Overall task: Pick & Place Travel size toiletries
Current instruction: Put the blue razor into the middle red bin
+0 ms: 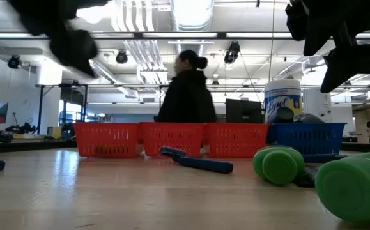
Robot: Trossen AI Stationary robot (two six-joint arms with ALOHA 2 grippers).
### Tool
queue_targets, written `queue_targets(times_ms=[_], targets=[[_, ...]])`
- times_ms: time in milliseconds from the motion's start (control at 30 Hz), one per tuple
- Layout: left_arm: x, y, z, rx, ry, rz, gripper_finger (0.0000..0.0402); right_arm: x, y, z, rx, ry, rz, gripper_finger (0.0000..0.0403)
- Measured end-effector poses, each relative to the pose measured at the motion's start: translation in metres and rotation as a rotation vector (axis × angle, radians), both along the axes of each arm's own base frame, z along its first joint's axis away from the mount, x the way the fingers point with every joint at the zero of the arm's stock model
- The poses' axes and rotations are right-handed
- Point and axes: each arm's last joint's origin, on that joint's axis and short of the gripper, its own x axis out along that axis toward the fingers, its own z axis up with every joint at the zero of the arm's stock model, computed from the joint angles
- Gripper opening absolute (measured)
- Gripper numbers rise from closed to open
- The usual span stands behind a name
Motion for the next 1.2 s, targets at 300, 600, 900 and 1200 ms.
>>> queue_targets(times_ms=[300,600,900,1200], targets=[[-0.049,-0.018,-0.020,0.103,0.350,0.013,0.0206,0.001,0.000,0.001,0.032,-0.006,-0.046,0.0368],[-0.066,-0.034,-0.023,0.226,0.362,-0.194,0.0192,0.005,0.001,0.004,0.031,-0.070,-0.060,0.0368],[-0.075,-0.028,-0.043,0.234,0.422,-0.182,0.0192,0.006,0.001,0.004,0.011,-0.081,-0.066,0.0368],[-0.080,-0.025,-0.063,0.168,0.437,-0.145,0.0192,0.006,0.001,0.004,-0.003,-0.082,-0.047,0.0368]])
